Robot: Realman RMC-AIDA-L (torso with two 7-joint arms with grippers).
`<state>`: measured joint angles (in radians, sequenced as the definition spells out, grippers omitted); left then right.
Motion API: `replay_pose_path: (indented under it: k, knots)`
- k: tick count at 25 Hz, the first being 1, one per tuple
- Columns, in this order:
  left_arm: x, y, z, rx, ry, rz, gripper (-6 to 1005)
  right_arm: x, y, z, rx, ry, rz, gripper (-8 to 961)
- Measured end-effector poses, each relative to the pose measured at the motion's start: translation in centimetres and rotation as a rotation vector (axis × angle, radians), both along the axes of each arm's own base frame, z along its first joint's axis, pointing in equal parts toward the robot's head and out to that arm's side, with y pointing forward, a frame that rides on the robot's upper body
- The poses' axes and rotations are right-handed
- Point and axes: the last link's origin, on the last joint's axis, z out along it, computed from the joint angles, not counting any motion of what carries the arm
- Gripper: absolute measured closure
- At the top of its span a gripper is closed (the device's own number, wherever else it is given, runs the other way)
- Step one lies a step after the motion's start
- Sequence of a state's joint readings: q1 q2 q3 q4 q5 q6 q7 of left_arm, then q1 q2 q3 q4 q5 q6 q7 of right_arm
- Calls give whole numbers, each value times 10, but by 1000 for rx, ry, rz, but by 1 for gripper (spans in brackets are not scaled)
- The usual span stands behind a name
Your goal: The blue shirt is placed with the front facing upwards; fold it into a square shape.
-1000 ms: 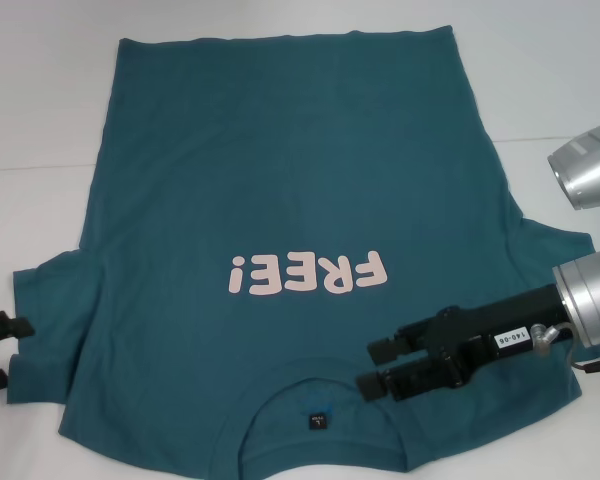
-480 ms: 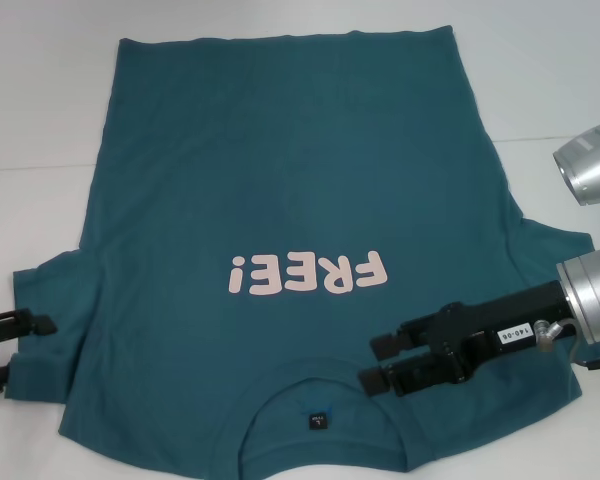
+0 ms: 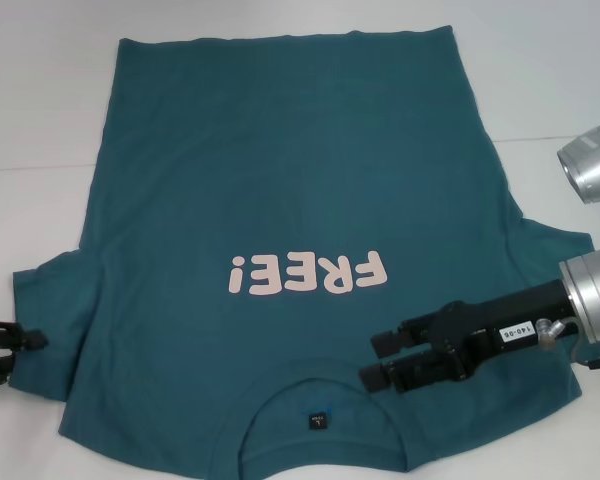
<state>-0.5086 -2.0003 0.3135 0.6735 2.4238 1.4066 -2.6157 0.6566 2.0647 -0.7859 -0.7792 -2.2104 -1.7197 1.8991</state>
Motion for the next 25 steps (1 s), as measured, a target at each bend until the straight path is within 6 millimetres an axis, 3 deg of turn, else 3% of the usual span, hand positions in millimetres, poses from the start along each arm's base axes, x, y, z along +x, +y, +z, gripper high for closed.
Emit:
replay_pose_path:
  k: [9,11,25]
  knots:
    - [3,-1,2,-14,-7,-15,749,1,1,2,6,5,-6,219]
    - [4,0,4,-15,0,-22,978,1,1,2,6,5,-8,219]
    - [-3,9,49,7,157,-21,996,1,2,3,13,3,-20,220]
